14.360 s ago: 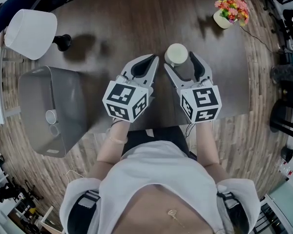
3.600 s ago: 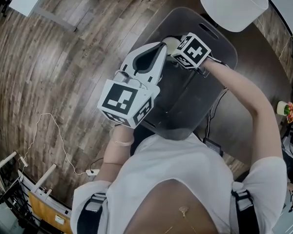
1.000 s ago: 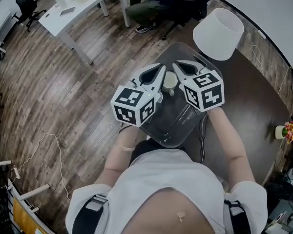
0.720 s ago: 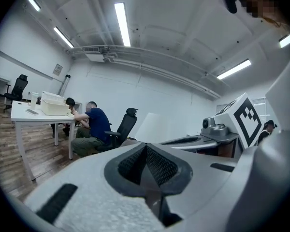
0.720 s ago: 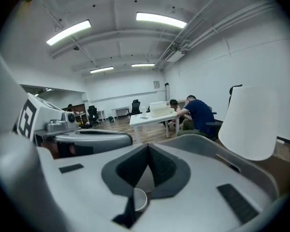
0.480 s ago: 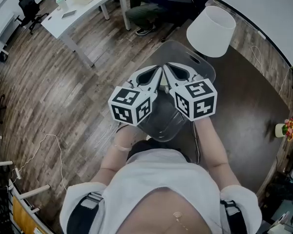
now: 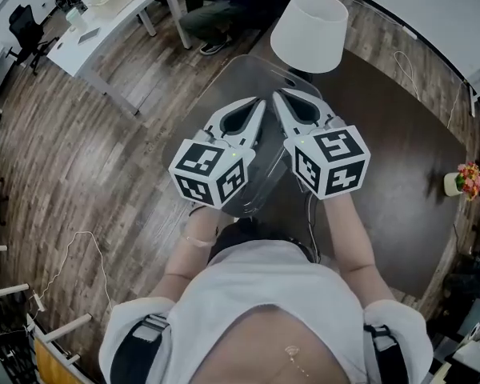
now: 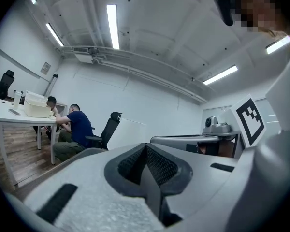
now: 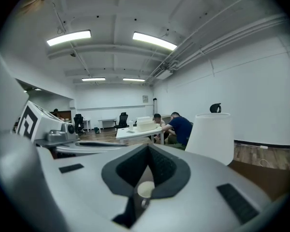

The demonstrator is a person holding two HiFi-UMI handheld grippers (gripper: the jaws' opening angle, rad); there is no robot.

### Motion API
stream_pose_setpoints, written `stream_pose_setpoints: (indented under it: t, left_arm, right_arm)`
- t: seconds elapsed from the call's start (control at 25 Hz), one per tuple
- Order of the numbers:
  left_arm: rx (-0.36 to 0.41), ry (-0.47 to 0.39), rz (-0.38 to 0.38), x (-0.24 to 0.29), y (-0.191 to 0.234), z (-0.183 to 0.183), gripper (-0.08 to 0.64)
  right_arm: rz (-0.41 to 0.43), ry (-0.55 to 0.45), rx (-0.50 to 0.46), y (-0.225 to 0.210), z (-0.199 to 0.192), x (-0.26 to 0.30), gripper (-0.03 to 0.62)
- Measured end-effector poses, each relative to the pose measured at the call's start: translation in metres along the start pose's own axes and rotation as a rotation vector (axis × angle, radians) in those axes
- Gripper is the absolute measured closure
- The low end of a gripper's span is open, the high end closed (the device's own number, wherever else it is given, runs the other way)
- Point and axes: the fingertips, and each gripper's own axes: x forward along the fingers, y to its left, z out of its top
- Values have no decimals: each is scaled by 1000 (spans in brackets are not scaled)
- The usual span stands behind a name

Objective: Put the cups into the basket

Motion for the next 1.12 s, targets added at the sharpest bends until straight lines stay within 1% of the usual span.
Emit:
stream_pose_setpoints:
  t: [0.2,0.36,0.6,0.76,0.92,1.04,1.12]
  left_arm:
    - [2,-25,-77,11,-47,5,551]
    - [18,-42,-152,18,-87,12,551]
    - [25,-37,-272,32,-154,7,551]
    - [29,-8,-332,45,-200,-12,551]
    - [48,29,-372,57,-240,-37,551]
    - [58,61,-398,66,-262,-63,551]
    - [52,83,-407,73,-274,-84,551]
  right_arm:
    - [-99,-41,-30,-25,-3,-44,581]
    - [-170,-69,3,-45,-4,-83,581]
    - [-317,-110,49,-78,-11,-159,581]
    - [-420,-127,87,-104,-27,-214,581]
    - [-546,-123,101,-134,-54,-269,581]
    - [-627,-125,123,-148,-78,-301,581]
    - [-676,-105,114,-154,-99,-317,581]
